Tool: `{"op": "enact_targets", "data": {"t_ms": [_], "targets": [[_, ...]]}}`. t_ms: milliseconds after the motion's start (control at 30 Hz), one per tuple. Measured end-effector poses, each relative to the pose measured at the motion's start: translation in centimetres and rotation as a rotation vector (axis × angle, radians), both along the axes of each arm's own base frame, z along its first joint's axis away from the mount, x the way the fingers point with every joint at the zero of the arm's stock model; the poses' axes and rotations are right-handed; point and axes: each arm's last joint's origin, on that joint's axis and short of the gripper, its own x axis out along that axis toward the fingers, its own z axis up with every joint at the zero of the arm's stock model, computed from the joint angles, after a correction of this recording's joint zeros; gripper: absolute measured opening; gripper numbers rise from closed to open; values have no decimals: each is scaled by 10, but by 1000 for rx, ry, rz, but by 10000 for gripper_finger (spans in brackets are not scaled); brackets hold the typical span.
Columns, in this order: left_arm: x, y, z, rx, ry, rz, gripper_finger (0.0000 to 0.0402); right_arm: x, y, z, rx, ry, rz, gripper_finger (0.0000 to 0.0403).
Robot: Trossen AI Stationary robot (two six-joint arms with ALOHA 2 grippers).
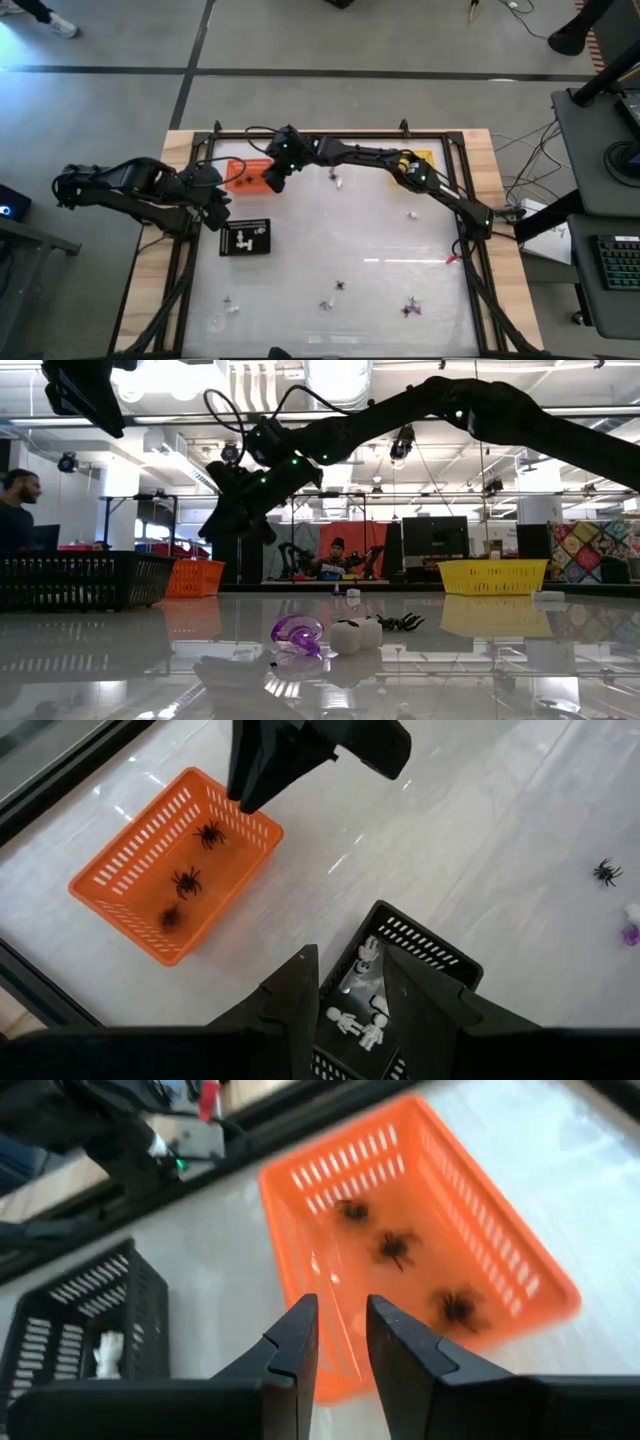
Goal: Sort Halloween decoration
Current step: Put the white skeleton toy into the black bin
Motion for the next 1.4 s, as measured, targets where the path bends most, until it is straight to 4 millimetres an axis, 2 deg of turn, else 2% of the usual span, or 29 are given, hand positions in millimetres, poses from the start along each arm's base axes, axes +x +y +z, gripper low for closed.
{"op": "enact_targets", "data": {"t_ms": [467,700,1000,1400], "targets": [[19,-3,-8,31,91,-35,98,-39,-19,18,19,290,-20,82],[20,-3,-9,18,87,-12,98,-64,-15,40,20,445,-63,82],[18,-3,-9,48,122,-73,98,-83,9,70,-5,571,-135,82],[18,-4,-10,100,178,-270,98,-104,56,71,-124,923,-177,82]]}}
